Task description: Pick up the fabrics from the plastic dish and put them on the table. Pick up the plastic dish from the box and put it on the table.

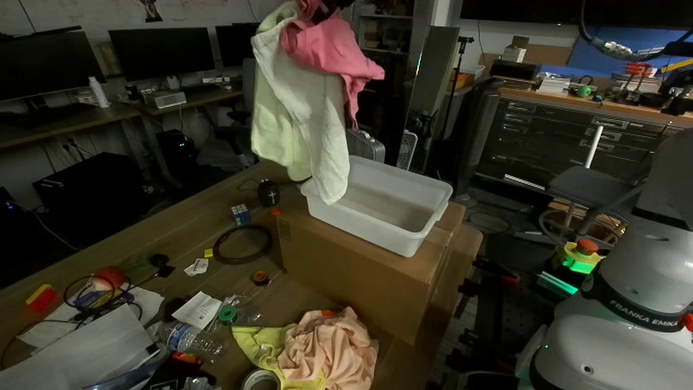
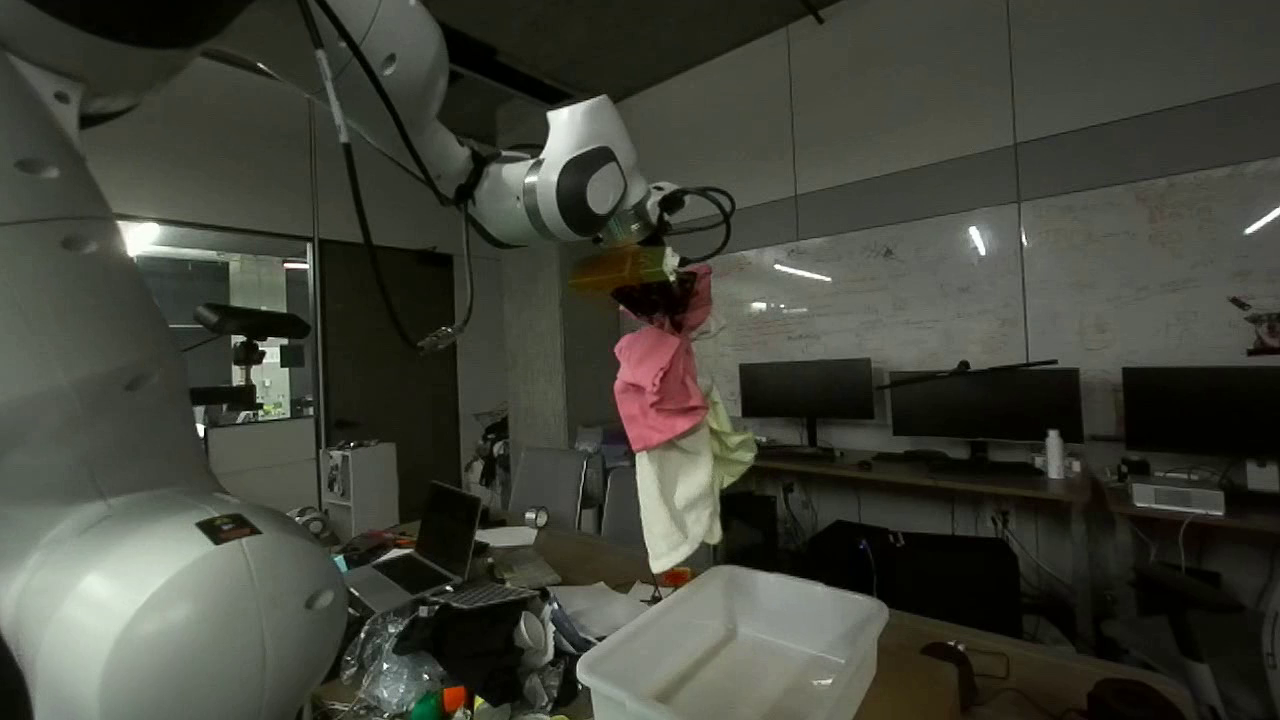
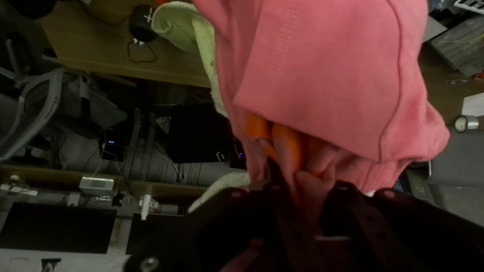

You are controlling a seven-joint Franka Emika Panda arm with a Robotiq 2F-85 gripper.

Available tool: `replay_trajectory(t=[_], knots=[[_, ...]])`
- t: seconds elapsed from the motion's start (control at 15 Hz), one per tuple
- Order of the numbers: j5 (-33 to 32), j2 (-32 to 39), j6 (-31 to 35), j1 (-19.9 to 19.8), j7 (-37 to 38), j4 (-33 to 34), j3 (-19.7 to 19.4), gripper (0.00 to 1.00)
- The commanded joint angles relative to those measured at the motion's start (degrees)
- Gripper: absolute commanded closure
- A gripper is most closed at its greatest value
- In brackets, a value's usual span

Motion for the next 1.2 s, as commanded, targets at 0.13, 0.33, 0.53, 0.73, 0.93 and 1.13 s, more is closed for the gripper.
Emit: replay_trajectory(t=[0.13,0.33,0.53,0.73,0.93,1.13], knots=[[-5.0,-2.6,1.7,2.2,3.7,-2.2,3.6,0.94],[-7.0,-1.4,1.2,3.0,4.9,-3.1,5.5,0.94],[-8.6,-0.2,0.9,3.6,5.5,-4.2,6.7,0.94],[-9.7,1.1,0.7,4.0,6.0,-4.8,7.4,0.94],[-10.6,2.3,0.4,4.0,6.5,-4.9,7.8,0.94],[-10.8,3.3,-0.1,4.2,6.4,-4.8,7.6,0.54]])
